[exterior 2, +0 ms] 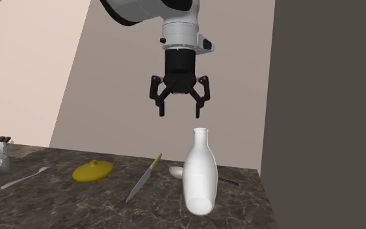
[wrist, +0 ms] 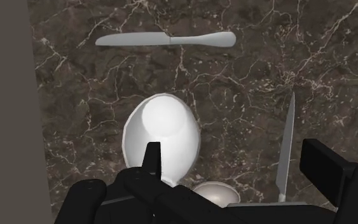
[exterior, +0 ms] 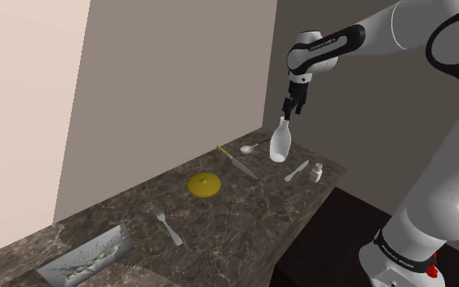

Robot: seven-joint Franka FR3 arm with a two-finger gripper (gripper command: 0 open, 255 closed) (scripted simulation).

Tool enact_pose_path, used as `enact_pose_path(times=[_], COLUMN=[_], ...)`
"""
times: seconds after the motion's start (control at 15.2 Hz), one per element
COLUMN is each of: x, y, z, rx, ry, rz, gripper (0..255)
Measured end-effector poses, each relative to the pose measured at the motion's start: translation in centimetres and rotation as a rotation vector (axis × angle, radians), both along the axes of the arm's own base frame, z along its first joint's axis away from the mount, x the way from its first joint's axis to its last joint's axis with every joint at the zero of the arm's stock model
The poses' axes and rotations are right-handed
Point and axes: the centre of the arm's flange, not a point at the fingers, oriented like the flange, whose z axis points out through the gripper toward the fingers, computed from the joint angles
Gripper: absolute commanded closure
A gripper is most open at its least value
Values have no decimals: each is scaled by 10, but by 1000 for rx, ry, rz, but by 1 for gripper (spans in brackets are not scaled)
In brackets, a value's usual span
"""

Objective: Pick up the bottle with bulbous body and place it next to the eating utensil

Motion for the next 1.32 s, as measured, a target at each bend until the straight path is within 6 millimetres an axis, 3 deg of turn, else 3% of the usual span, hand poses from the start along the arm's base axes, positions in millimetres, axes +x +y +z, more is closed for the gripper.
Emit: enact_pose_path(times=[0.2,0.46,0.86,1.25,1.32], x=[29,44,47,46,46], y=[-28,-51,-50,-51,-51], z=[-22,-47,-76,-81,-81], rx=[-1,-1,-1,-1,-1], ry=[8,15,16,16,16], rz=[10,19,20,20,20], gripper=[0,0,0,0,255])
